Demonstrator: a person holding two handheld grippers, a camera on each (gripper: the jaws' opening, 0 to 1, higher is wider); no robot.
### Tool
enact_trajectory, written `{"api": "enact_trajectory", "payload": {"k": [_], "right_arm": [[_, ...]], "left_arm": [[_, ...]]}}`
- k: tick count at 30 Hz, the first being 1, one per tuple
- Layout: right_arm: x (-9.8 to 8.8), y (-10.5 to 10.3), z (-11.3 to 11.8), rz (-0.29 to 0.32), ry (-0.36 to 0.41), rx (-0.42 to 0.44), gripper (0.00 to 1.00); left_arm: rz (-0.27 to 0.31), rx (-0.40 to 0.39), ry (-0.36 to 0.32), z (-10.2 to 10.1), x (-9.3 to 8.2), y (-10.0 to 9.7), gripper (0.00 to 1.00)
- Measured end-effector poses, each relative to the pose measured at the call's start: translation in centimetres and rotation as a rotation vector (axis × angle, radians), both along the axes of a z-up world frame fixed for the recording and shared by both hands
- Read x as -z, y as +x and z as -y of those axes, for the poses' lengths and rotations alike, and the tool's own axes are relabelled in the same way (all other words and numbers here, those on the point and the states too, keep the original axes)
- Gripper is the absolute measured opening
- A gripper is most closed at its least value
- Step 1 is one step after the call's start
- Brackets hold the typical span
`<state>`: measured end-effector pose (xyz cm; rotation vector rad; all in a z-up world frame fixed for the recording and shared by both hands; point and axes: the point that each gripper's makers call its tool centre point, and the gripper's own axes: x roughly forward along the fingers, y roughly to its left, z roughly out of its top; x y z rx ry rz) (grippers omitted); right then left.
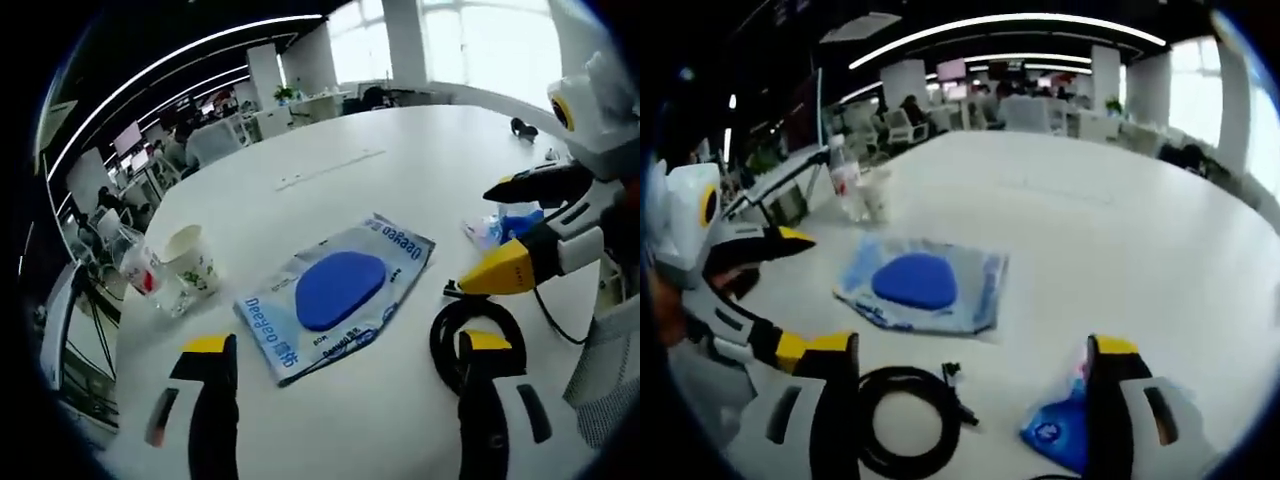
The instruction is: Arrange the tabletop items into an orderly group along one side of the table until the central work area is clear of visible clutter.
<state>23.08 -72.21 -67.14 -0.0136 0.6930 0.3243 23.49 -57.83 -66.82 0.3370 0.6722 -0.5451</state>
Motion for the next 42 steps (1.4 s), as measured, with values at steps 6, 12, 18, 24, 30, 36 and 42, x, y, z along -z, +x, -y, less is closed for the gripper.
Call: {"api": "enact_trajectory", "payload": {"k": [6,12,18,24,30,36,42], "right_arm": [[-1.4,1.7,-0.7,0.033,-0.006,-0.031,1.00],[-2.3,3.2,-1.3,0.054,-0.001,-0.050,1.00],[-2.0,4.6,-1.3,0.036,-0.008,-0.054,1.00],[-1.0,5.7,-1.5,0.007,-0.034,-0.072,1.00],[0.2,6.9,-1.5,-0.014,-0.033,-0.059,1.00],[1.6,7.4,-1.3,-0.059,-0.005,-0.028,1.00],[2.4,7.3,-1.2,-0.081,0.013,-0.018,0.98]], "left_arm": [[0.027,-0.046,-0.045,-1.6,-1.4,1.3,0.97],[0.034,-0.097,-0.081,-3.4,-2.1,2.4,1.00],[0.028,-0.136,-0.102,-4.9,-1.9,3.6,1.00],[-0.014,-0.162,-0.116,-5.6,-0.7,4.8,1.00],[-0.069,-0.204,-0.137,-5.6,1.3,5.6,1.00],[-0.108,-0.227,-0.159,-5.0,2.8,5.7,1.00],[-0.121,-0.222,-0.165,-4.2,3.2,5.7,1.00]]}}
